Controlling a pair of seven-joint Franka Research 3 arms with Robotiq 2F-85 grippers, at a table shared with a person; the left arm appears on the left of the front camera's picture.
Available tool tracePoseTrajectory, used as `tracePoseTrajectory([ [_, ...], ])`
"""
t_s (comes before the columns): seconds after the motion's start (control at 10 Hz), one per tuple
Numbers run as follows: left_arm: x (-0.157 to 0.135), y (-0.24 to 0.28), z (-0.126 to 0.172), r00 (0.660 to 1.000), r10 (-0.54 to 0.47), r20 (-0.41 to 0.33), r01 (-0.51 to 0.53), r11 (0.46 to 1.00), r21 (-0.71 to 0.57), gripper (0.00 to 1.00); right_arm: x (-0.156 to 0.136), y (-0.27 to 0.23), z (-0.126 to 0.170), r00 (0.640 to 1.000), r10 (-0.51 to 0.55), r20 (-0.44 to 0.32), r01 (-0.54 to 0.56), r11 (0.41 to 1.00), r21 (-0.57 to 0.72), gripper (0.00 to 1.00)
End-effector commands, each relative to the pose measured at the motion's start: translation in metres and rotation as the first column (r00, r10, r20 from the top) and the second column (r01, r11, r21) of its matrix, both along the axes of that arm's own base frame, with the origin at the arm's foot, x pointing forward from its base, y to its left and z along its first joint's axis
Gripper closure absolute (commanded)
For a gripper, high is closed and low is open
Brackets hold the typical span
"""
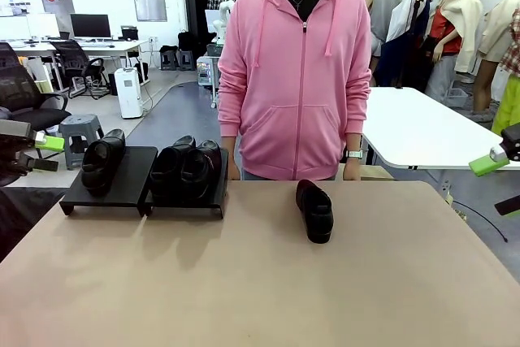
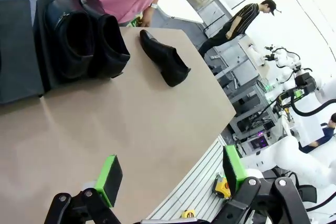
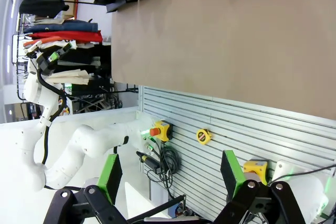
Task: Organize the shoes by placing them on the stand.
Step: Pick up one Shoe and place it in the middle of the table.
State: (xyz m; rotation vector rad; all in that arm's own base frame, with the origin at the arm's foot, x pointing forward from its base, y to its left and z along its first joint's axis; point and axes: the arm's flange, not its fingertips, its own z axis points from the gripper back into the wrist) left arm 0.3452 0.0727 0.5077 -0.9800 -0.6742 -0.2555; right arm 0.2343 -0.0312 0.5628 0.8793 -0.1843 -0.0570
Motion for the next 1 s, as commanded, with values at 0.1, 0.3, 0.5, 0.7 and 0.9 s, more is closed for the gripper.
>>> tracePoseTrajectory([
  [0.1,0.002,0.0,-0.003,0.999,-0.012,0.03,0.012,1.0,-0.011,0.0,0.001,0.001,0.004,1.0,0.003,0.006,-0.003,1.0,0.021,0.0],
  [0.3,0.002,0.0,-0.003,0.999,-0.012,0.03,0.012,1.0,-0.011,0.0,0.001,0.001,0.004,1.0,0.003,0.006,-0.003,1.0,0.021,0.0],
  [0.5,0.002,0.0,-0.003,0.999,-0.012,0.03,0.012,1.0,-0.011,0.0,0.001,0.001,0.004,1.0,0.003,0.006,-0.003,1.0,0.021,0.0],
  [0.7,0.002,0.0,-0.003,0.999,-0.012,0.03,0.012,1.0,-0.011,0.0,0.0,0.0,0.0,1.0,0.0,0.0,0.0,1.0,0.0,0.0],
  [0.9,0.002,0.0,-0.003,0.999,-0.012,0.03,0.012,1.0,-0.011,0.0,0.115,0.061,-0.003,0.952,-0.224,-0.21,0.155,0.941,-0.302,0.0],
])
